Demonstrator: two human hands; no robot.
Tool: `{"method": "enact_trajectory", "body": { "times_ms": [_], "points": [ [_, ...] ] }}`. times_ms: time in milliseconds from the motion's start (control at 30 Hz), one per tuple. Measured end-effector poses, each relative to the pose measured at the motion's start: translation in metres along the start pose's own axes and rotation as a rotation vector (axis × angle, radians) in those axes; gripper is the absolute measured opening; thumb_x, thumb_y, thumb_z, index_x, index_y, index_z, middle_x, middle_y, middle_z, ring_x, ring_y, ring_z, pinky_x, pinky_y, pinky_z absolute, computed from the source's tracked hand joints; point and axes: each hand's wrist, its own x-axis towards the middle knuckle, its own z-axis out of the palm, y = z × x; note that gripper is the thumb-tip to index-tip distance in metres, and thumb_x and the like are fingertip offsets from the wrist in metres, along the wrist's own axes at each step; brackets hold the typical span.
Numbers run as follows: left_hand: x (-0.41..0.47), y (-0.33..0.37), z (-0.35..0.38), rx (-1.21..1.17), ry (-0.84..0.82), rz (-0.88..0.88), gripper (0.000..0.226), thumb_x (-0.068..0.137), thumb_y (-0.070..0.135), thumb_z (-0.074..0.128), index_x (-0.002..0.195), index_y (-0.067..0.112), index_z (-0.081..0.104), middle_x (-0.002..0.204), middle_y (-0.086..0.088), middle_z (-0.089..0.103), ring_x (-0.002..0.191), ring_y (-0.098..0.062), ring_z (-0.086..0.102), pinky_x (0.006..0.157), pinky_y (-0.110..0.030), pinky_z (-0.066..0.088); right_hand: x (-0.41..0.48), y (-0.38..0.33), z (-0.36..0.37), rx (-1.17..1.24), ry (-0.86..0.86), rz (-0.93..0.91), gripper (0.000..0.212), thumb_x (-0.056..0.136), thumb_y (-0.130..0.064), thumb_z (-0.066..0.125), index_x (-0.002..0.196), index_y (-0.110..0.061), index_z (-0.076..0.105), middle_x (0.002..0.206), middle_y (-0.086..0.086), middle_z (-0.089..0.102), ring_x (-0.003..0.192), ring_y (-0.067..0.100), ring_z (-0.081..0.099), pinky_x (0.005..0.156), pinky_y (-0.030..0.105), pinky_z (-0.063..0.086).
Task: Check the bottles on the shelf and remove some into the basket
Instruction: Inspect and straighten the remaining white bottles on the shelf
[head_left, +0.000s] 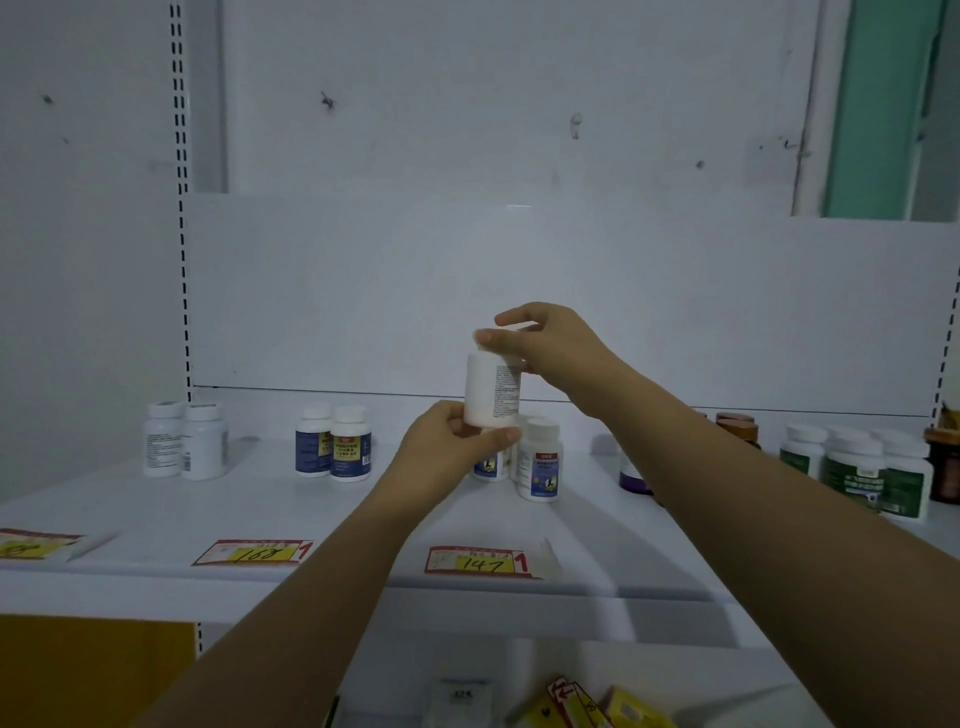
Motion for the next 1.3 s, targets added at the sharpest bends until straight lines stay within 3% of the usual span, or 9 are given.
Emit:
{"method": "enact_trajectory", "body": {
  "times_ms": [200,400,500,633,800,933,1067,1167,1300],
  "points": [
    [0.003,0.001,0.002,-0.058,0.018,-0.031,0.047,0.080,0.024,0.072,0.123,0.014,0.055,0.116,-0.001,0.063,0.095,-0.011,0.059,0.061,-0.010,0.038,-0.001,0.001,-0.003,0.052,-0.102,0.021,0.043,0.085,-0.037,0.066,0.123,-0.018,0.056,0.119,0.001,0.060,0.108,0.016,0.058,0.095,0.034,0.049],
    [0.004,0.002,0.005,-0.072,0.032,-0.034,0.043,0.080,0.028,0.071,0.117,0.015,0.054,0.112,-0.001,0.063,0.087,-0.007,0.057,0.063,-0.013,0.037,0.004,0.004,0.004,0.073,0.033,0.012,0.042,0.080,-0.038,0.072,0.111,-0.012,0.060,0.109,0.004,0.063,0.100,0.019,0.062,0.092,0.038,0.052],
    [0.003,0.003,-0.001,-0.066,-0.027,-0.056,0.048,0.083,0.031,0.068,0.125,0.015,0.053,0.115,-0.001,0.062,0.091,-0.009,0.057,0.070,-0.018,0.040,0.001,0.004,0.002,0.119,-0.057,-0.010,0.037,0.089,-0.028,0.064,0.123,-0.015,0.055,0.114,0.006,0.060,0.101,0.017,0.061,0.091,0.032,0.052],
    [0.004,0.002,-0.003,-0.070,0.010,-0.013,0.041,0.081,0.028,0.070,0.117,0.015,0.054,0.110,0.000,0.062,0.085,-0.004,0.057,0.062,-0.011,0.038,0.002,0.002,0.005,0.194,-0.154,0.008,0.042,0.093,-0.030,0.058,0.130,-0.012,0.051,0.124,0.004,0.057,0.110,0.017,0.058,0.089,0.030,0.052],
    [0.003,0.001,0.001,-0.060,0.050,-0.009,0.048,0.078,0.023,0.074,0.120,0.016,0.051,0.113,0.001,0.061,0.085,-0.005,0.057,0.056,-0.011,0.041,0.006,0.002,0.011,0.094,0.009,0.007,0.041,0.083,-0.035,0.070,0.116,-0.015,0.057,0.113,0.006,0.061,0.103,0.021,0.061,0.092,0.038,0.052],
    [0.003,0.001,-0.004,-0.077,-0.041,-0.031,0.052,0.082,0.025,0.069,0.129,0.016,0.050,0.126,0.001,0.059,0.097,-0.008,0.056,0.070,-0.011,0.042,0.005,0.004,0.006,0.198,-0.116,-0.023,0.036,0.090,-0.018,0.060,0.126,-0.016,0.054,0.117,0.006,0.063,0.107,0.021,0.062,0.097,0.039,0.050],
    [0.005,0.002,-0.004,-0.086,0.018,-0.016,0.050,0.079,0.022,0.073,0.124,0.014,0.054,0.120,-0.001,0.063,0.097,-0.011,0.061,0.061,-0.012,0.047,0.005,0.005,0.008,0.271,-0.165,0.018,0.044,0.092,-0.024,0.059,0.133,-0.010,0.048,0.126,0.005,0.058,0.110,0.018,0.059,0.096,0.036,0.050],
    [0.008,0.001,-0.001,-0.094,0.068,-0.009,0.046,0.077,0.020,0.075,0.117,0.014,0.054,0.109,0.002,0.063,0.088,-0.009,0.061,0.056,-0.011,0.048,0.005,0.007,0.009,0.151,-0.115,0.015,0.047,0.085,-0.035,0.067,0.120,-0.005,0.059,0.110,0.007,0.067,0.099,0.019,0.066,0.091,0.038,0.054],
    [0.010,-0.003,-0.002,-0.117,-0.014,-0.016,0.047,0.079,0.021,0.073,0.123,0.015,0.055,0.116,0.002,0.065,0.097,-0.012,0.063,0.067,-0.013,0.046,0.005,0.011,0.005,0.205,-0.070,0.009,0.033,0.087,-0.026,0.067,0.112,-0.004,0.064,0.106,0.012,0.070,0.096,0.024,0.068,0.089,0.037,0.055]
  ]
}}
